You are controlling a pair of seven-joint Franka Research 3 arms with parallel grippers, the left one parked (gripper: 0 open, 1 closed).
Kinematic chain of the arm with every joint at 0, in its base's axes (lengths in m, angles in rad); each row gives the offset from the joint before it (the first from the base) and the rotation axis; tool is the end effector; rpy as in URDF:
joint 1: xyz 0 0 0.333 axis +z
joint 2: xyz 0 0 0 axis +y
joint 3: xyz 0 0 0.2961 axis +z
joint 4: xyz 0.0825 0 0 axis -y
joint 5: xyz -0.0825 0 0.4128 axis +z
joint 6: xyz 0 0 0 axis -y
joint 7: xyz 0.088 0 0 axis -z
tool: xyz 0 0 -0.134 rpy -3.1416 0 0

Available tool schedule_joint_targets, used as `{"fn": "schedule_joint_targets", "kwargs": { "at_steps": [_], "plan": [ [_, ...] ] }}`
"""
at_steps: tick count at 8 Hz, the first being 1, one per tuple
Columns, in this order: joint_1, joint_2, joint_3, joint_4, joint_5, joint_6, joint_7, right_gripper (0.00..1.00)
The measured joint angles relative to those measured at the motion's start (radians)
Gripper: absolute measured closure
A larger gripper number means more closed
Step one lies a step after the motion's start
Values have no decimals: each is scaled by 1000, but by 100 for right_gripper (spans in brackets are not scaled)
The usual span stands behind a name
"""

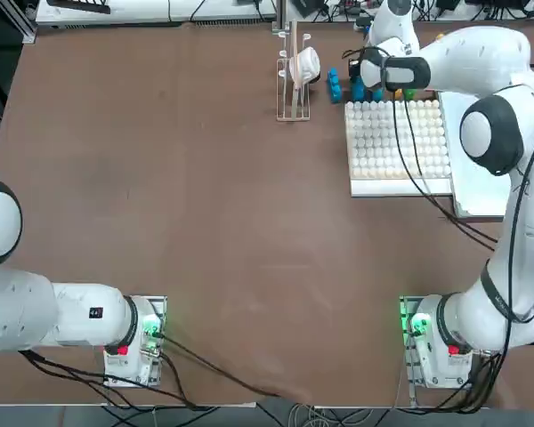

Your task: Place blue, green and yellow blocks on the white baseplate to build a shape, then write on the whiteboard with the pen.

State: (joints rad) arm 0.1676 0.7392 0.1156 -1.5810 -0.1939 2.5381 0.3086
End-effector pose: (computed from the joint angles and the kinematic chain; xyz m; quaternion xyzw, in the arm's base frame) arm 0.7079 0.1958 0.1666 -0.9925 -0.0413 -0.1151 0.0073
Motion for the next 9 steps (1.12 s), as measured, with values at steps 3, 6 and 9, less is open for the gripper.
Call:
{"fn": "schedule_joint_targets", "kwargs": {
  "at_steps": [3, 6, 9],
  "plan": [
    [-14, -68, 0, 42, -1, -124, -75, 61],
    [-12, -166, 1, 43, -2, -231, -168, 61],
    [-27, -270, 0, -18, -2, -321, -225, 61]
  ]
}}
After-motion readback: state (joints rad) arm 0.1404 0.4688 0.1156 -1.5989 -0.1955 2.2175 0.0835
